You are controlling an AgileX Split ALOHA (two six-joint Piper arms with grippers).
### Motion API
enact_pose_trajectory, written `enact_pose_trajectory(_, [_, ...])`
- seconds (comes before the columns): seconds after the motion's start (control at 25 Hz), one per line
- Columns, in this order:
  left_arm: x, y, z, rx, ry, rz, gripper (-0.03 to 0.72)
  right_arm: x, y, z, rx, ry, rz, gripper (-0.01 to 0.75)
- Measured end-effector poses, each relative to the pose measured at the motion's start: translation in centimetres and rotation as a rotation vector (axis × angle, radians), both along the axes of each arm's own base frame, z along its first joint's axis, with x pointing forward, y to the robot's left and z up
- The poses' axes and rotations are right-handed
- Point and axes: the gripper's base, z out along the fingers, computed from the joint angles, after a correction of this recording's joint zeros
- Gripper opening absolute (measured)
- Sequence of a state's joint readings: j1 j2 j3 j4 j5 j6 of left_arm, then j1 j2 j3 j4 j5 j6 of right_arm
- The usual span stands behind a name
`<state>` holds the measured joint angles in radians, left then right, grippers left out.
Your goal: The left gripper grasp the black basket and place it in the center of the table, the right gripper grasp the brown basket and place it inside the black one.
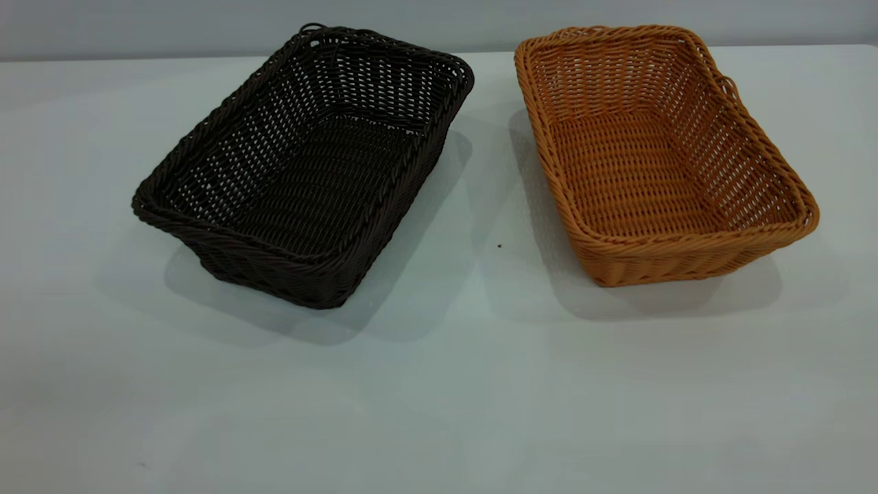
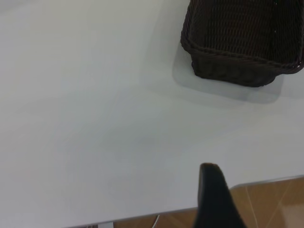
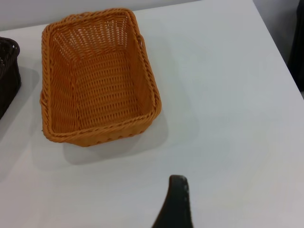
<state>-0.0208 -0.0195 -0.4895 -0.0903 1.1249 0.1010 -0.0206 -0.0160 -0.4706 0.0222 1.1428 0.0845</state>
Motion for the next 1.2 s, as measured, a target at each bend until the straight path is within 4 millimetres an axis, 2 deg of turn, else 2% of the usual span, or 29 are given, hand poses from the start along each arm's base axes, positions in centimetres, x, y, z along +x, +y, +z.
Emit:
enact_pose_trajectory(0.36, [0.2,0.0,0.1,0.000,0.006,0.000,0.400,0.0,0.0,0.0,0.003,0.000,0.002,0.591])
enact_pose_trajectory(0.6, [2.5,0.0,2.1,-0.006,-0.031,0.009,0.416,0.0,0.0,0.0,0.007,-0.002,-0.005,0.591])
enact_pose_trajectory(0.72, [4.8,0.0,3.2,-0.007,0.013,0.013,0.444,-0.2,0.0,0.7,0.012,-0.022,-0.006,0.591])
enact_pose_trajectory(0.84, [8.0,-0.1,4.1,-0.007,0.075,0.019,0.480,0.3,0.0,2.0,0.012,-0.014,-0.007,0.591])
enact_pose_trajectory(1.0, [13.2,-0.1,4.8,-0.005,0.131,0.026,0.502,1.7,0.0,3.3,0.014,0.033,-0.007,0.591])
enact_pose_trajectory(1.2, [19.4,-0.2,4.6,0.020,0.216,0.011,0.506,3.4,0.0,3.5,0.021,0.088,-0.004,0.591])
